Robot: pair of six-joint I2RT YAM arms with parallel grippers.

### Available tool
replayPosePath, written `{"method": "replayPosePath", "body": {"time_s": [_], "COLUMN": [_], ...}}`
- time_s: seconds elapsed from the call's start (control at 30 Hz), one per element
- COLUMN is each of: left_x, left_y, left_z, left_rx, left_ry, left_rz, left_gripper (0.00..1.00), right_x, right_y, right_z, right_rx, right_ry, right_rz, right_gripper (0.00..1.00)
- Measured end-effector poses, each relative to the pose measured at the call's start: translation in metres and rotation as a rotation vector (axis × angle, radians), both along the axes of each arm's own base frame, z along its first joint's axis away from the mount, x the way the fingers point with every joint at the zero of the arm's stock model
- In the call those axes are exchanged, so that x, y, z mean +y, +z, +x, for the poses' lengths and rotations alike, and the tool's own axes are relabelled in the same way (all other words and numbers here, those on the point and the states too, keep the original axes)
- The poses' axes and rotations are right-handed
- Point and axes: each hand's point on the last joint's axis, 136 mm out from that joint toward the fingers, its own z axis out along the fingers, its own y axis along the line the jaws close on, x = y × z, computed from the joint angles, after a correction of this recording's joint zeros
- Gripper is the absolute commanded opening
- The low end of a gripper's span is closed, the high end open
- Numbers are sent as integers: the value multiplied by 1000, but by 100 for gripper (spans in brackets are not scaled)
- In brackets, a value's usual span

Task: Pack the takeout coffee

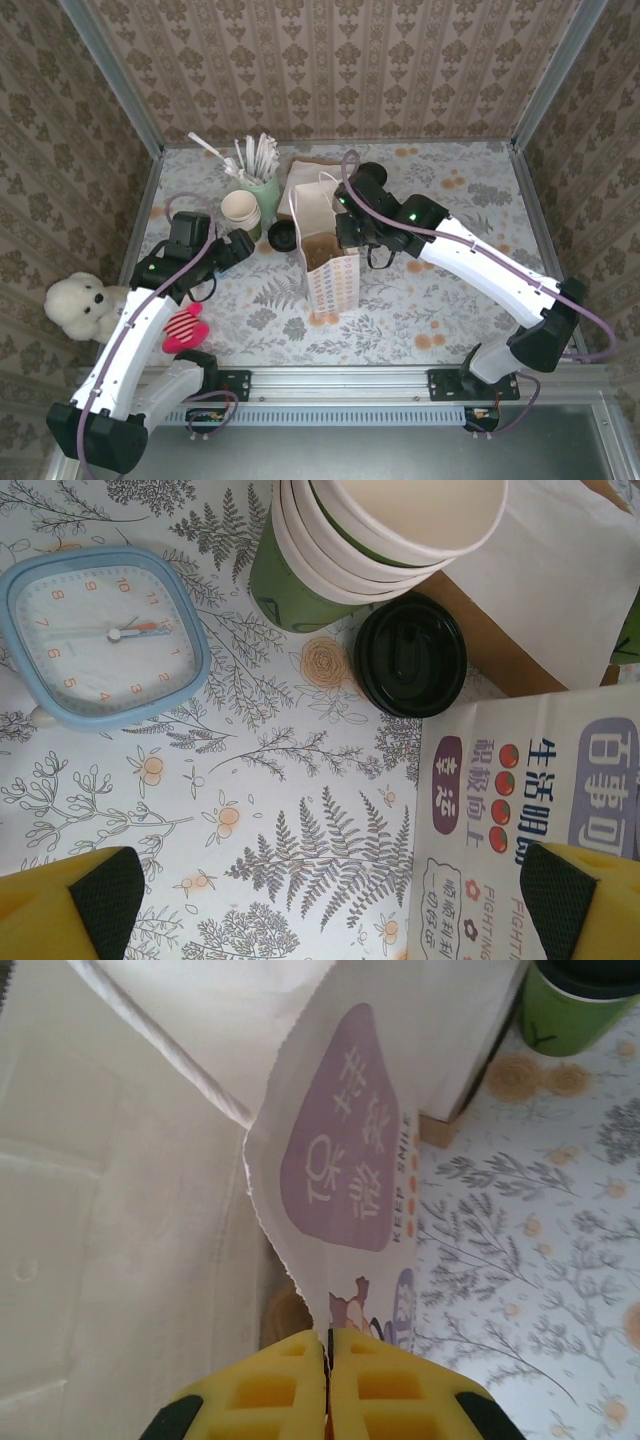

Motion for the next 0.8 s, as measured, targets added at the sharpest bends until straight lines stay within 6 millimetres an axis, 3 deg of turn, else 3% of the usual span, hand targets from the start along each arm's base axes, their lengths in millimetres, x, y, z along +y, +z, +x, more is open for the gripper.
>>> {"method": "replayPosePath", "body": {"time_s": [0.23, 0.43, 0.8], "left_x": [0, 2, 5], "left_y": [-2, -4, -8], "left_z": [3, 5, 11], "left_rx": [-9, -4, 3], "left_ry": [2, 15, 31], "left_rz": [0, 16, 40], "left_gripper": [100, 100, 100], "right_x": [18, 35, 27], "right_y": [7, 0, 0], "right_z": [5, -1, 8], "right_rx": [-42, -47, -61], "right_ry": [71, 208, 236], "right_rz": [49, 63, 51], "right_gripper": [0, 0, 16]}}
